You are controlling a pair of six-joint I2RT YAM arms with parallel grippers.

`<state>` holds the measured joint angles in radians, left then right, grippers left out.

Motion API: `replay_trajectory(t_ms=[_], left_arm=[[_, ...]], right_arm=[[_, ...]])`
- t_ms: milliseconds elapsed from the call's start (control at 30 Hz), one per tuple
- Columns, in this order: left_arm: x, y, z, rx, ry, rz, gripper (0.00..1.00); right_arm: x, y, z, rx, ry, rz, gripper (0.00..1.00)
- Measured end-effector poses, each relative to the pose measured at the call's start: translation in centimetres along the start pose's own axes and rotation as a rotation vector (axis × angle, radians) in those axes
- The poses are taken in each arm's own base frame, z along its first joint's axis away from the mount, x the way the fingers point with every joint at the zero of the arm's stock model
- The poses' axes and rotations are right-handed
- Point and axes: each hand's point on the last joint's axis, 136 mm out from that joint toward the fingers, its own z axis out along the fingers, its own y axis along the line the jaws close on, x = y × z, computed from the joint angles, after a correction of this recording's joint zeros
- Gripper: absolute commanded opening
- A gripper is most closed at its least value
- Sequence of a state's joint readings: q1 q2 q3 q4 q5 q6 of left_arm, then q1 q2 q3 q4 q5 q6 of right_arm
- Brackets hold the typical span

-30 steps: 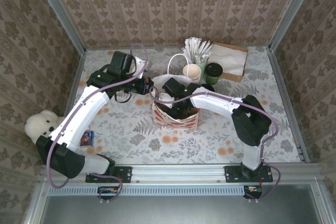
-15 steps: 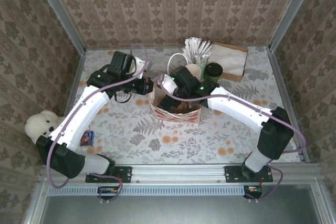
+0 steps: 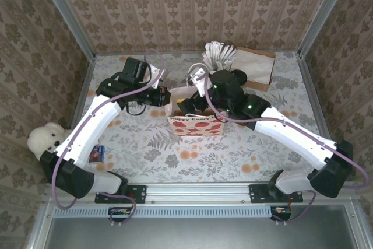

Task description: Pack the takeout coffee

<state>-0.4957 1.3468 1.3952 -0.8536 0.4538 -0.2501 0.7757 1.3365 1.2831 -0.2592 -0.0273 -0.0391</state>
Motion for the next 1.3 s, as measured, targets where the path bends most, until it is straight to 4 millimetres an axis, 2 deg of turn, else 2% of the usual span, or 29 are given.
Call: replay_trajectory(t_ms=[200, 333, 467, 567, 633, 733, 867, 933, 1067, 1233, 1300], left_arm=[[0.0, -0.2, 0.0, 0.010, 0.003, -0.008, 0.02], [-0.1, -0.1, 0.0, 0.008, 0.010, -0.014, 0.01], [-0.7, -0.1, 0.1, 0.008, 0.013, -0.018, 0.00], [-0.7, -0.1, 0.3, 0.013, 0.018, -0.021, 0.00], [-0.7, -0.1, 0.3, 0.014, 0.021, -0.020, 0.00], [-0.7, -0.1, 0.3, 0.014, 0.027, -0.017, 0.00], [-0.9, -0.1, 0.6, 0.020, 0.032, -0.010, 0.00], [-0.9, -0.1, 0.8, 0.025, 0.040, -0.011, 0.00], [-0.9, -0.2, 0.9, 0.034, 0.042, -0.005, 0.00], [-1.4, -0.1, 1.3, 0.035, 0.049, -0.005, 0.00], [-1.8, 0.0, 1.5, 0.036, 0.049, -0.002, 0.00]], right_arm=[[-1.6, -1.6, -1.8, 0.064, -0.048, 0.051, 1.00], [-2.5, -2.9, -4.4, 0.099, -0.071, 0.011, 1.00], [-2.3, -6.8, -6.8, 0.159, -0.014, -0.007, 1.00], [-0.1, -9.5, -7.5, 0.185, 0.072, -0.016, 0.98], [1.9, -10.7, -7.0, 0.183, 0.149, -0.034, 0.94], [5.0, -11.8, -5.0, 0.147, 0.273, -0.046, 0.90], [7.5, -12.6, -1.9, 0.060, 0.414, -0.071, 0.84], [7.9, -12.5, -0.6, 0.007, 0.447, -0.092, 0.83], [7.7, -11.5, 0.1, -0.083, 0.447, -0.127, 0.78], [7.0, -10.0, 0.2, -0.180, 0.439, -0.179, 0.59], [7.2, -9.7, 0.7, -0.201, 0.450, -0.193, 0.47]])
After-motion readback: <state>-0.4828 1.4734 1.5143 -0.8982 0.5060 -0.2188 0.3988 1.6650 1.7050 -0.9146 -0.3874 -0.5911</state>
